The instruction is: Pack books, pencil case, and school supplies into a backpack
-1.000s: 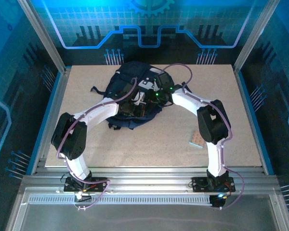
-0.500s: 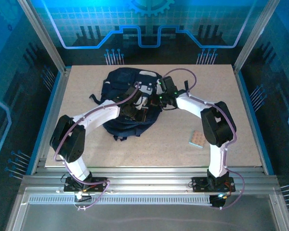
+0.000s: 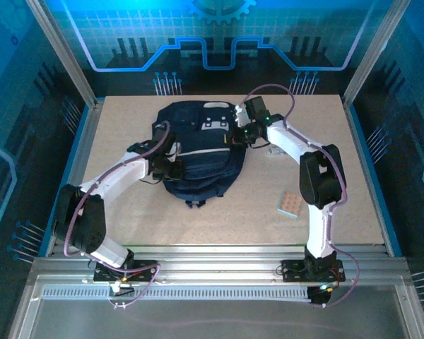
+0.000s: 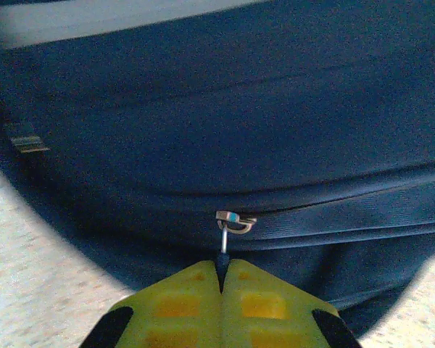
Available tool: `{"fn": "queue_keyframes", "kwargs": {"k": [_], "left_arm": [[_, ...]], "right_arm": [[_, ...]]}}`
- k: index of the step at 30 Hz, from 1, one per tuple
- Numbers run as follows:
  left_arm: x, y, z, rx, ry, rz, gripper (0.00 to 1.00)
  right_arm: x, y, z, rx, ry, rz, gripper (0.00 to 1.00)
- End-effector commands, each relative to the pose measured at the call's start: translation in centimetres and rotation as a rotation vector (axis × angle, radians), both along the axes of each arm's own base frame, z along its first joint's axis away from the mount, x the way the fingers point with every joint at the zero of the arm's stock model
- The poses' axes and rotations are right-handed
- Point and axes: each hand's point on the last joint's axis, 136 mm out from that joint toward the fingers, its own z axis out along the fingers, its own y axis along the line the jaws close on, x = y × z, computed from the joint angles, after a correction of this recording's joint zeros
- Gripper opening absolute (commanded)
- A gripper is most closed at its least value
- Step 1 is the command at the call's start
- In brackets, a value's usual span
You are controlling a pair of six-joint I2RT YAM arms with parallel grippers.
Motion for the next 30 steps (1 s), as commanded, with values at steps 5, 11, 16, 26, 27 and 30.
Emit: {"fn": "queue_keyframes", "kwargs": {"k": [5, 11, 16, 26, 27, 30], "left_arm": [[-1.6, -6.5, 3.2, -0.105, -0.016, -0.075, 0.00], [-0.5, -14.5, 5.1, -0.291, -0.091, -0.141, 0.00], [1.0, -17.3, 4.8, -0.354, -0.128, -0.155, 0.00], [0.6, -19.1, 4.9, -0.375, -0.195, -0.218, 0.00], [0.5, -19.2, 4.8, -0.378, -0.193, -0.220, 0.00], [0.0, -19.3, 4.5, -0.393, -0.166, -0.215, 0.00]], "right_arm": [[5.6, -1.4, 3.2, 0.007, -0.107, -0.089, 0.11], [0.8, -3.7, 4.8, -0.025, -0.097, -0.180, 0.58], [-5.4, -6.7, 5.4, -0.030, -0.063, -0.280, 0.67], [-10.5, -2.7, 2.9, 0.033, 0.036, -0.305, 0.68], [-10.2, -2.4, 2.4, 0.045, 0.037, -0.326, 0.67], [-9.1, -1.7, 1.2, 0.089, 0.055, -0.380, 0.63]]}}
